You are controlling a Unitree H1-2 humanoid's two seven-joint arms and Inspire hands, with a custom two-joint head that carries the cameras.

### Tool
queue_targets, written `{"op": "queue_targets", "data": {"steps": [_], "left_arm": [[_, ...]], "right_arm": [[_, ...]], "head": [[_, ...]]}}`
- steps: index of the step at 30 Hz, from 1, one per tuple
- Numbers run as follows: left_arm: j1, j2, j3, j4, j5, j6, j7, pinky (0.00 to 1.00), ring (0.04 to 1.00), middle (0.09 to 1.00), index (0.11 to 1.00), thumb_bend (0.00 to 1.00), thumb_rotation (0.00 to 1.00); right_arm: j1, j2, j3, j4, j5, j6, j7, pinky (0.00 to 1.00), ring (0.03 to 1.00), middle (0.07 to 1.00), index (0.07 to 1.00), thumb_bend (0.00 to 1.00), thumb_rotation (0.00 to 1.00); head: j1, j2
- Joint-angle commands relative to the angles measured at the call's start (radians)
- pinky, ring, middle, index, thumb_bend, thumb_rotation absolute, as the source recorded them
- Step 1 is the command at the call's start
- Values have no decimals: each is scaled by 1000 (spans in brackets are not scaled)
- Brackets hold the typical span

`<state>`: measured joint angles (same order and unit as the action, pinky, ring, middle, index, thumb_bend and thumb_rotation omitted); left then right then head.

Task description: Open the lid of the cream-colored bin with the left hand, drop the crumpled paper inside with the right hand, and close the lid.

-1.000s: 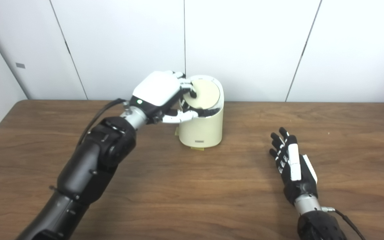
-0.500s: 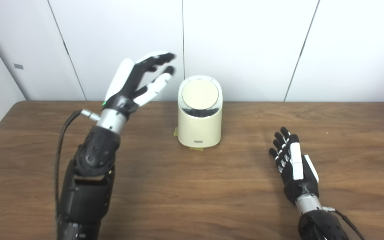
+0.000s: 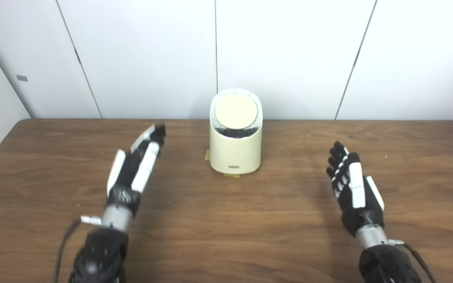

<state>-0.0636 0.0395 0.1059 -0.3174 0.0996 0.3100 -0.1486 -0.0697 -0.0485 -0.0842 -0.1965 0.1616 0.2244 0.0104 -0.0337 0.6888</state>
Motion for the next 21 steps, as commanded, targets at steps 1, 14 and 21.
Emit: {"op": "queue_targets", "data": {"steps": [1,14,21], "left_arm": [[-5,-21,7,-37,-43,-24,30,959,950,956,968,385,989],[105,-64,-6,-11,-107,-81,80,1000,990,986,998,380,1000],[107,-54,4,12,-134,-107,96,1000,990,978,991,419,1000]], "right_arm": [[-15,-18,-14,-44,-2,-39,8,1000,1000,993,961,618,973],[10,-61,-13,-54,-16,-37,24,1000,1000,999,981,639,985],[13,-61,-9,-23,-19,-43,31,1000,999,994,980,632,971]], "head": [[0,7],[16,21],[20,15]]}}
